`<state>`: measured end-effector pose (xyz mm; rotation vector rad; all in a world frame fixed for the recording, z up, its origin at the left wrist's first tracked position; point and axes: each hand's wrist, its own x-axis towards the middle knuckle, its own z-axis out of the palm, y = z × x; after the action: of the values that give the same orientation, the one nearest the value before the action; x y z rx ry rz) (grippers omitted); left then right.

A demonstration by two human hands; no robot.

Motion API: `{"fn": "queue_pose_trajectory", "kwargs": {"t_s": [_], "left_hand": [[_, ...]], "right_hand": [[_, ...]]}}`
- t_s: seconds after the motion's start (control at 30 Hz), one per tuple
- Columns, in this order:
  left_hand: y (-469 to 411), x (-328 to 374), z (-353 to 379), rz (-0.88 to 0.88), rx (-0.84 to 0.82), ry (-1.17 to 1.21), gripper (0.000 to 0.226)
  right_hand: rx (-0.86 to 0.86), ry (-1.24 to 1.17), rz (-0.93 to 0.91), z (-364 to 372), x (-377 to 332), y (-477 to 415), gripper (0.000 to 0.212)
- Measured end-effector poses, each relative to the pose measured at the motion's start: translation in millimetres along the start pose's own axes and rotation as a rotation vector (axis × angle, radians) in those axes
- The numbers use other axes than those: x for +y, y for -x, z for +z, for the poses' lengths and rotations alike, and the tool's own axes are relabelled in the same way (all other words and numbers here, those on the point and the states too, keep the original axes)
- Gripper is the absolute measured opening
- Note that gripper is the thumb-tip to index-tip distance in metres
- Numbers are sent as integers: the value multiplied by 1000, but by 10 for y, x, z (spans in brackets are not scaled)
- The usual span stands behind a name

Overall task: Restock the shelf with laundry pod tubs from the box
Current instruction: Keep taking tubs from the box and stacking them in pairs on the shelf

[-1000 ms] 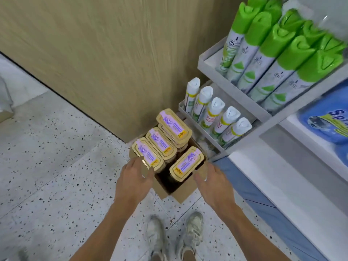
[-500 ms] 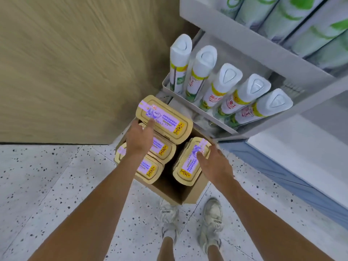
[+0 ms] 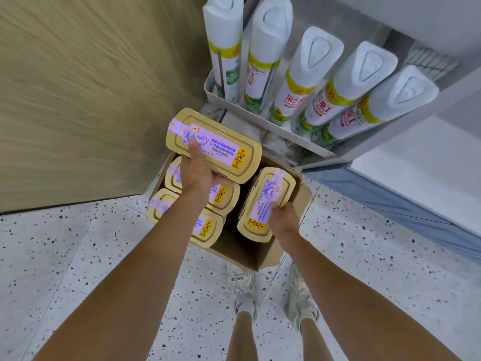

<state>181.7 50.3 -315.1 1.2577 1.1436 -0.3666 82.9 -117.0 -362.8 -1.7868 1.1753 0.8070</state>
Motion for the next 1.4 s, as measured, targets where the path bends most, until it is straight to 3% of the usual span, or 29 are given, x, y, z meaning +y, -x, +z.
{"fn": "queue_pose_trajectory", "kwargs": {"t_s": [0.13,0.27,0.33,0.47,0.7,1.03,1.4], "left_hand": [[60,-7,-53,-5,27,66,50],[244,-77,-156,52,-29,69,38],[423,-105,-189,79,-19,92,40],[991,-140,-228,109,22,99,37],[2193,-296,-38,147,-19,23,29],[3821,-1143,1128,184,-170,-81,48],[5089,-2278,2578,131,-302,-151,26]], "right_hand": [[44,12,-36,-89,125,108,37],[-27,-98,-38,-336,274,208,29],[-25,-106,-103,-560,353,326,35],[8,-103,-200,-1134,400,743,47],[96,-180,-300,-2129,602,1322,31],[269,-306,-348,-4110,1627,1782,19],[429,-212,-302,-5896,2895,1542,24]]}}
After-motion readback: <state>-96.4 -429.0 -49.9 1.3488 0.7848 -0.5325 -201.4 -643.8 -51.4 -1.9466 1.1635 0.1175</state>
